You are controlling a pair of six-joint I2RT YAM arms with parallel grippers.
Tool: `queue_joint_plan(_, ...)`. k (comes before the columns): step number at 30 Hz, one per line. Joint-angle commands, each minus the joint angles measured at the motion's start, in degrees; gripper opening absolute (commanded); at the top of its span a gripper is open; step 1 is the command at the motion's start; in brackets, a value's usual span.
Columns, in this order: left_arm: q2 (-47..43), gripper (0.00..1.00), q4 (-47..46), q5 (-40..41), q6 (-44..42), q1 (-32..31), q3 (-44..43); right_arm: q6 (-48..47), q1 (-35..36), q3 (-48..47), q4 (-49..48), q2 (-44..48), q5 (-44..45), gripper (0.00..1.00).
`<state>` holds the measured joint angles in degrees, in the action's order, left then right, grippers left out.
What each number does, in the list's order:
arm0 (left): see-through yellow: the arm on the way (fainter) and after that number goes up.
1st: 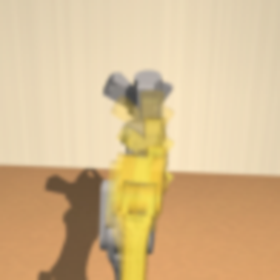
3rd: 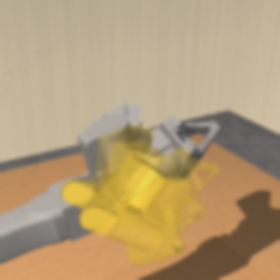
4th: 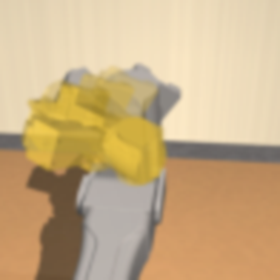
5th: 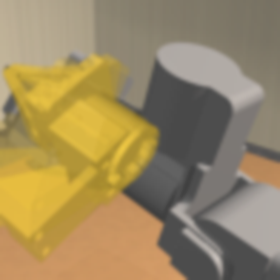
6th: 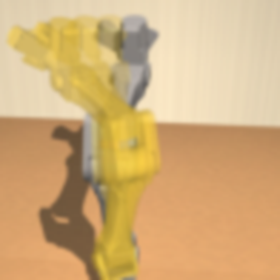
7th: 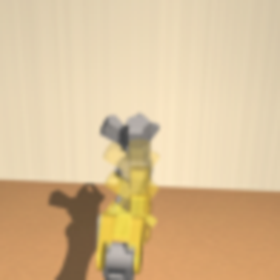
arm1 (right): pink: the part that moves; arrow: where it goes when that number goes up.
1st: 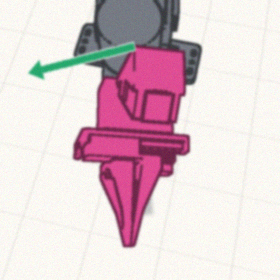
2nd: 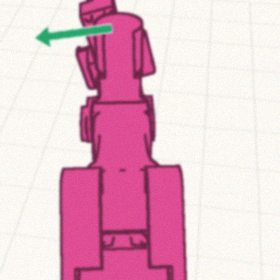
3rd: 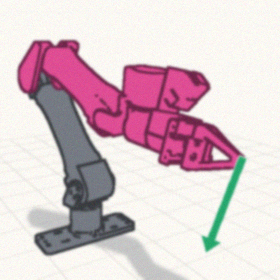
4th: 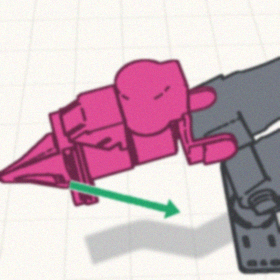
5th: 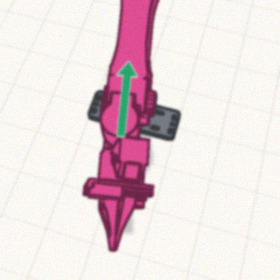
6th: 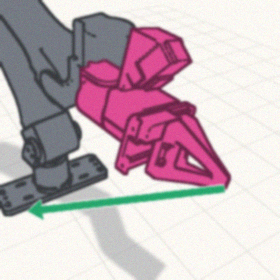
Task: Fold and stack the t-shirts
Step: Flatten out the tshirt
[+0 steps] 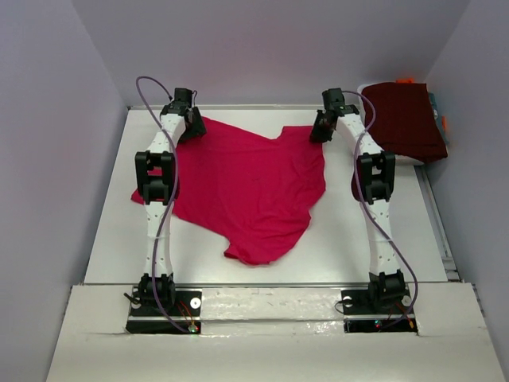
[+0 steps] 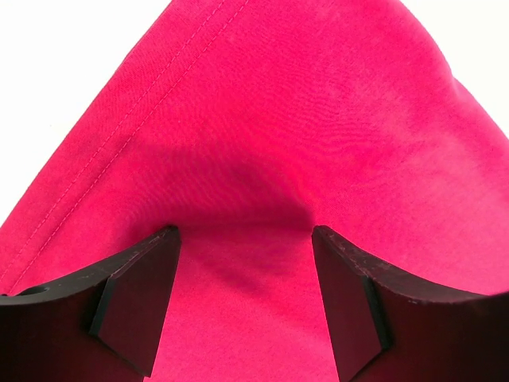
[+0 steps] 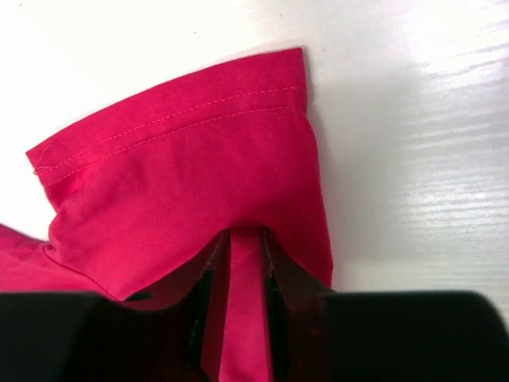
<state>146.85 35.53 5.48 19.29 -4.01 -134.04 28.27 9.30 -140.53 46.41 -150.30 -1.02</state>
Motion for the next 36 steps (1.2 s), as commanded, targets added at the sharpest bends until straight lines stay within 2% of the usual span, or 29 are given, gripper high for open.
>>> queue_joint_plan(1,1.96,0.80,-2.21,-4.68,1.36,0.14,0.35,-2.87,-1.21,-1.59,-0.79,-2.37,-2.93,0.30)
queue_joint_plan(4,0.64,0.80,-4.23,-5.04,1.28,0.14,3.85,-3.66,-1.21,0.51,-3.69,-1.05,-3.29,0.44)
queue_joint_plan(5,-0.50,0.81,-5.72,-5.04,1.19,0.14,4.83,-4.53,-1.21,1.04,-5.61,0.00,-3.29,0.55)
queue_joint_plan(7,-1.03,0.81,-6.26,-5.21,1.19,0.14,5.72,-5.59,-1.21,0.18,-6.16,0.36,-2.77,0.68)
queue_joint_plan(11,-2.00,0.81,-5.73,-6.53,1.28,0.14,6.06,-6.22,-1.21,-2.21,-4.75,1.66,-3.03,0.77)
queue_joint_plan(13,-4.79,0.81,-7.22,-6.00,1.02,-0.47,8.60,-5.69,-1.21,0.33,-5.88,4.30,-3.29,0.77)
queue_joint_plan(16,-10.16,0.81,-10.74,-3.19,-0.30,-1.00,13.18,-4.54,-1.21,8.94,-8.35,11.68,-3.03,0.77)
queue_joint_plan(22,-18.16,0.82,-13.20,0.23,-2.41,-2.23,17.14,-4.02,0.46,20.63,-7.65,23.79,-1.09,0.76)
queue_joint_plan(25,-19.92,0.82,-13.90,1.46,-3.29,-2.76,18.02,-3.49,1.59,28.63,-10.02,30.56,-0.83,0.75)
queue_joint_plan(31,-18.27,0.82,-11.02,3.13,-4.08,-3.28,15.40,-1.38,4.58,39.00,-10.29,37.27,-1.97,0.70)
queue_joint_plan(34,-15.90,0.82,-8.29,3.93,-4.08,-3.28,10.75,-0.76,7.04,43.75,-10.02,38.68,-1.09,0.59)
queue_joint_plan(36,-13.26,0.82,-5.48,4.63,-4.00,-3.28,8.19,0.02,8.27,46.74,-10.38,38.68,-0.83,0.41)
